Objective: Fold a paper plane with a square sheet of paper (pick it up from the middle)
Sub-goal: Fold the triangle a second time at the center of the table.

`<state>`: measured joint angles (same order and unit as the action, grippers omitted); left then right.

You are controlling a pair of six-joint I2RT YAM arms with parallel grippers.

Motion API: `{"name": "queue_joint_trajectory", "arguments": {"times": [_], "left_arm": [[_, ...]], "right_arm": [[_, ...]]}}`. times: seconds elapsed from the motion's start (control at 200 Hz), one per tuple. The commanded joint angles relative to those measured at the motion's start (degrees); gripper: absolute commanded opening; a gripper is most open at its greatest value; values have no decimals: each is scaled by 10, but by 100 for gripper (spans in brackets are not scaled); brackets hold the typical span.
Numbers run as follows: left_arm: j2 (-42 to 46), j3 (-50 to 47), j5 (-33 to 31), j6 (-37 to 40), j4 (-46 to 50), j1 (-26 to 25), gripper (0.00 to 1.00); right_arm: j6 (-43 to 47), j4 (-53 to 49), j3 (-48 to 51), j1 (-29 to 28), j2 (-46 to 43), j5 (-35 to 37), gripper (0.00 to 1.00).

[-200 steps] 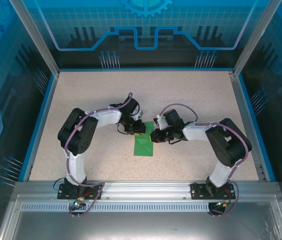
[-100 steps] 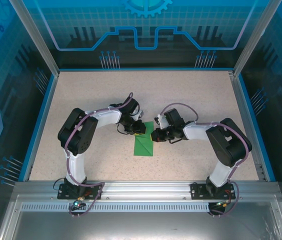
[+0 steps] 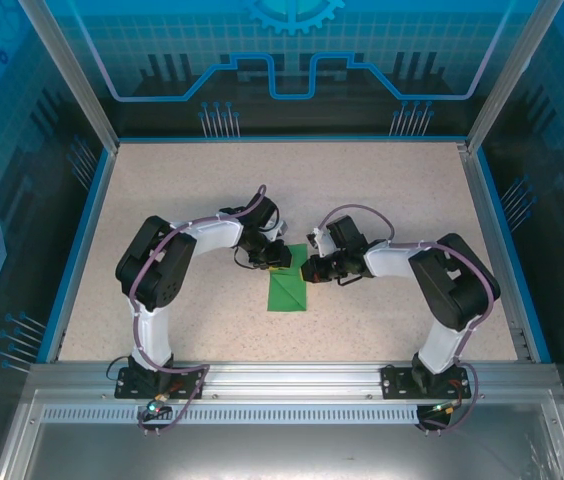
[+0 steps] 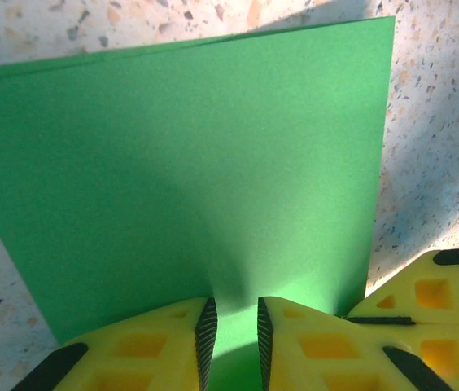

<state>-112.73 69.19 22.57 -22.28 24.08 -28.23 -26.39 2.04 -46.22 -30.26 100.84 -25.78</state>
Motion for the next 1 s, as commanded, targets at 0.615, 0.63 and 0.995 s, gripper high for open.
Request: {"name": "queue_joint_trajectory", "arguments": {"times": [0.615, 0.63, 0.995], "left_arm": [[-2, 11, 17, 1, 21, 6, 27], [-1, 12, 20, 0, 21, 6, 27], [27, 34, 55, -19, 13, 8, 30]], "right_arm": [[31, -37, -8, 1, 26, 28, 5], [31, -36, -8, 1, 27, 28, 5], [36, -50, -13, -6, 35, 43, 5]]}}
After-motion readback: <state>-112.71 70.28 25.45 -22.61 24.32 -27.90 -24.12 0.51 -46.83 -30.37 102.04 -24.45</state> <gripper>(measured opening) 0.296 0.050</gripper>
